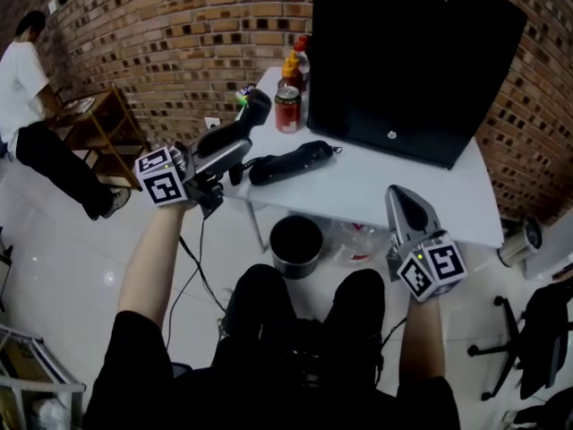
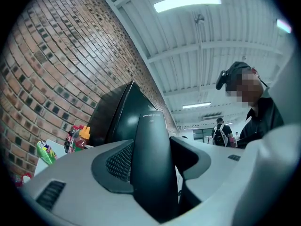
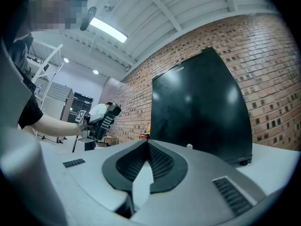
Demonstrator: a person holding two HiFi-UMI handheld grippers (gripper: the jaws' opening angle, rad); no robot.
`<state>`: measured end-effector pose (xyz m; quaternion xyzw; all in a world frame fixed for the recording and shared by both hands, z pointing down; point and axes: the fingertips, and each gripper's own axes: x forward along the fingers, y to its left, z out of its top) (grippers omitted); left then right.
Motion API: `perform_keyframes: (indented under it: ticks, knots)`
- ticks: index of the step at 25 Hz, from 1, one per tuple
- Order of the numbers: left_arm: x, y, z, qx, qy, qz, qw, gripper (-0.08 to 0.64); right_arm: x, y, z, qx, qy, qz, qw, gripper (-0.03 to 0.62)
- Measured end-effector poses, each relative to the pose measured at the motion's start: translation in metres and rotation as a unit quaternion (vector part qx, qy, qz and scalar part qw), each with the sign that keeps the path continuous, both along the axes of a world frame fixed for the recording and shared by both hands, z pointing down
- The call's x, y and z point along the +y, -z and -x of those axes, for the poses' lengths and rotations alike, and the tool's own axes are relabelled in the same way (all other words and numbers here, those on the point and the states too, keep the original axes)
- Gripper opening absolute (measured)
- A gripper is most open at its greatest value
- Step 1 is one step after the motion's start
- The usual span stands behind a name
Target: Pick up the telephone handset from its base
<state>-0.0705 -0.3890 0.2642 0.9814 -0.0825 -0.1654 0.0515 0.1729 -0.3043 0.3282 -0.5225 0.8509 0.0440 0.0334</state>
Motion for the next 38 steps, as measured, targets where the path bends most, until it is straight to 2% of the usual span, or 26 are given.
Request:
perform_keyframes:
  ticks: [11, 16, 23, 29, 34, 38]
  knots:
    - [0.007, -0.003, 0.002, 0.004, -0.012, 0.003, 0.9999, 0.250, 0.008, 0.005, -0.004, -0.007, 0.017, -0.015, 1.000, 0.008]
    - [0.007, 0.001, 0.003, -0.001, -0.001, -0.005, 1.0000, 0.250, 0.009, 0.009, -0.001, 0.002, 0.020, -0.022, 1.000, 0.006]
    - [0.004, 0.000, 0.005, 0.009, -0.001, 0.006, 0.9999, 0.250, 0.012, 0.006, -0.004, -0.004, 0.020, -0.026, 0.999, 0.007]
    - [0.006, -0.003, 0.001, 0.010, -0.020, 0.018, 0.9996, 0.250, 0.014, 0.007, -0.006, -0.007, 0.017, -0.025, 1.000, 0.007]
    - [0.004, -0.001, 0.003, 0.007, -0.003, 0.011, 0.9999, 0.250, 0.013, 0.006, -0.006, -0.009, 0.019, -0.023, 1.000, 0.008]
    - [0.003, -0.002, 0.003, 0.006, -0.006, 0.017, 0.9998, 0.250, 0.012, 0.004, -0.008, -0.012, 0.019, -0.022, 0.999, 0.008]
